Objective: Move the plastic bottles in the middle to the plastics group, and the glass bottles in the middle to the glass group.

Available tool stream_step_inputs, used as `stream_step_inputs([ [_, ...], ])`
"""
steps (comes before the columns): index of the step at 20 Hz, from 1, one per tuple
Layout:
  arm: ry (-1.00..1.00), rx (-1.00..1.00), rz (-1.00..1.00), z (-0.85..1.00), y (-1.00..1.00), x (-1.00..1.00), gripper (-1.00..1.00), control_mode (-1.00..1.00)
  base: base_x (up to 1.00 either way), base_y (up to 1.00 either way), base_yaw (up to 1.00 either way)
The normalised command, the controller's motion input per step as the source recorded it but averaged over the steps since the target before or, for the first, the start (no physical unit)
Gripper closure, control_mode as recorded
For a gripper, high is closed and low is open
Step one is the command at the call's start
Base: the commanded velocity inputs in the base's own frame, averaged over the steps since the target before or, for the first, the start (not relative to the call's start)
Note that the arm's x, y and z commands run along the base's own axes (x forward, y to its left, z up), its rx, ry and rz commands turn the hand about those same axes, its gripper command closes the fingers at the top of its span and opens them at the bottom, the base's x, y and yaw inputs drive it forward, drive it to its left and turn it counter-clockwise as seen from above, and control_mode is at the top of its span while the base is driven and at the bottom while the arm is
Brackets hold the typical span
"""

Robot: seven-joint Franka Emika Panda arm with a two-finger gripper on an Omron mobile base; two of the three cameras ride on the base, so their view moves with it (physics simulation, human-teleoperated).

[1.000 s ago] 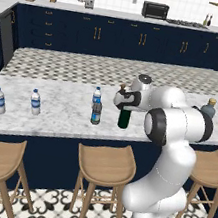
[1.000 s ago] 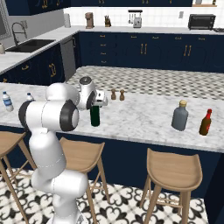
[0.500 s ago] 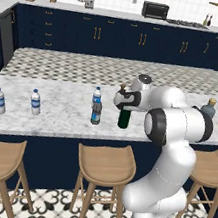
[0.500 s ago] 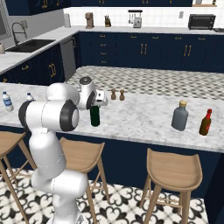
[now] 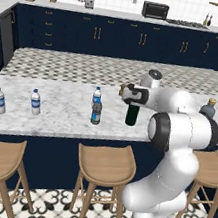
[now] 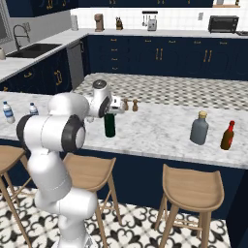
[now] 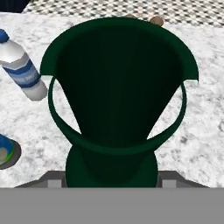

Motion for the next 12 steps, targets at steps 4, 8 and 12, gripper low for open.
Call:
stream_step_inputs([
  [4, 0.0, 0.0, -0.01, 0.23, -0.88, -0.21, 1.0, -1.0, 0.0, 0.0, 0.0],
  [8, 0.0, 0.0, -0.04, 0.09, -0.98, -0.07, 1.0, -1.0, 0.0, 0.0, 0.0],
  [12, 0.0, 0.0, -0.05, 0.1, -1.0, -0.01, 1.0, -1.0, 0.0, 0.0, 0.0],
])
